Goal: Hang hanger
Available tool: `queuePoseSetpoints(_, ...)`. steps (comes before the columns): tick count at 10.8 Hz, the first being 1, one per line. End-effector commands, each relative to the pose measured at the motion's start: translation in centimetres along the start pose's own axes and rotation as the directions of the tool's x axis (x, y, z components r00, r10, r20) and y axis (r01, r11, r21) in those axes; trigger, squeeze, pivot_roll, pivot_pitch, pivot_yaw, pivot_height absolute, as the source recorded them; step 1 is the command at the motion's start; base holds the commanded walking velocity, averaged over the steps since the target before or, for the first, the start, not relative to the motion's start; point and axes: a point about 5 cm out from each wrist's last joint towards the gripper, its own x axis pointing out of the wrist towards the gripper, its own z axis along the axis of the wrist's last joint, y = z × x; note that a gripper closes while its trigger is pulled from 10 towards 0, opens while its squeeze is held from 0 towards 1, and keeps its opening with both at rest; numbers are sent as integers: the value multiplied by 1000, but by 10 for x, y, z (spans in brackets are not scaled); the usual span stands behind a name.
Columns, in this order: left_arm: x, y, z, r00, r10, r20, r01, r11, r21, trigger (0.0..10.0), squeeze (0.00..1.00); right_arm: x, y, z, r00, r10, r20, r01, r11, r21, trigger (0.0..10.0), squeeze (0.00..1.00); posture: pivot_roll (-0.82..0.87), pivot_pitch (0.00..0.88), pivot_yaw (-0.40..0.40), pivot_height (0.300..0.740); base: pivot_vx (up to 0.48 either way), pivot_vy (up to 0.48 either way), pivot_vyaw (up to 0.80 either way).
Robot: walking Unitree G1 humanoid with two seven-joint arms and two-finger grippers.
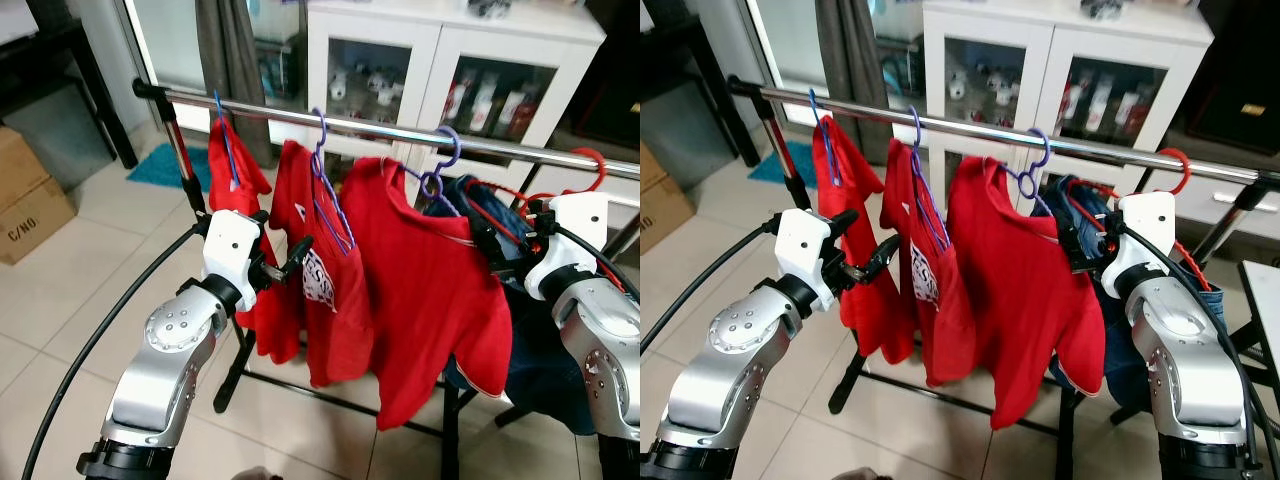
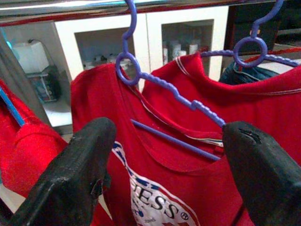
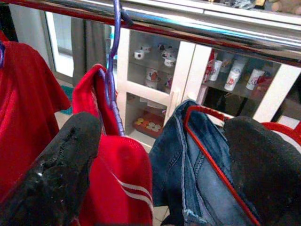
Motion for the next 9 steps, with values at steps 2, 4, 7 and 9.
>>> queuePoseSetpoints(2, -1, -2, 3, 1000, -13, 10, 13, 1000, 4, 10000, 0, 0, -1, -2, 1000, -2, -16, 1, 1000, -13, 10000, 0, -52, 0, -2, 740, 0, 0, 0)
queuePoseSetpoints(4, -1, -2, 3, 1000, -13, 10, 13, 1000, 4, 10000, 0, 0, -1, -2, 1000, -2, -16, 1, 1000, -13, 10000, 0, -52, 0, -2, 740, 0, 0, 0)
queuePoseSetpoints(7, -1, -2, 3, 1000, -13, 10, 13, 1000, 4, 10000, 0, 0, -1, -2, 1000, -2, -16, 1, 1000, -13, 10000, 0, -52, 0, -2, 740, 0, 0, 0)
queuePoseSetpoints(9, -1, -2, 3, 1000, -13, 10, 13, 1000, 4, 10000, 0, 0, -1, -2, 1000, -2, -16, 1, 1000, -13, 10000, 0, -52, 0, -2, 740, 0, 0, 0)
